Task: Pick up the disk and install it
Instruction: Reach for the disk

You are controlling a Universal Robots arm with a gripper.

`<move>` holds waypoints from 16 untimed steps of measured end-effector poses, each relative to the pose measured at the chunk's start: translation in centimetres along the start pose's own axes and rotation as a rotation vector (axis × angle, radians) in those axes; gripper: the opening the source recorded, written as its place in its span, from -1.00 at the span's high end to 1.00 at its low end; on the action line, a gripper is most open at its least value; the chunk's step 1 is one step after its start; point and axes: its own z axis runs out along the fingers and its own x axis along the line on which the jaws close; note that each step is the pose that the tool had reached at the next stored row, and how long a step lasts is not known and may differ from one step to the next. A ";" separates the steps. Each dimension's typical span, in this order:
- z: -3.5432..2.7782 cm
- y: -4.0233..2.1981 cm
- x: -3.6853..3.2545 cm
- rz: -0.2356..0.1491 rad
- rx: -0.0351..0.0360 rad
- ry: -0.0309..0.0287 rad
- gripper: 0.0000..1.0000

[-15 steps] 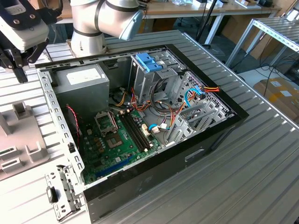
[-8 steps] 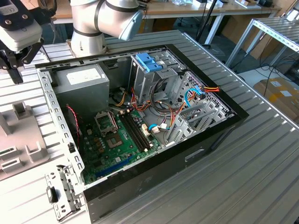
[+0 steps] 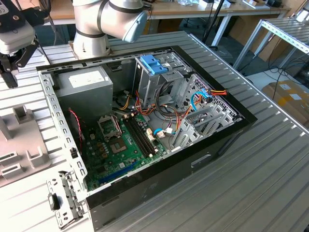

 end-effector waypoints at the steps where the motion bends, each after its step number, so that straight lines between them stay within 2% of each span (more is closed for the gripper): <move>1: 0.00 0.00 0.07 0.000 0.0000 0.0000 0.79; 16: -0.04 -0.12 1.54 0.000 0.0000 0.0000 0.79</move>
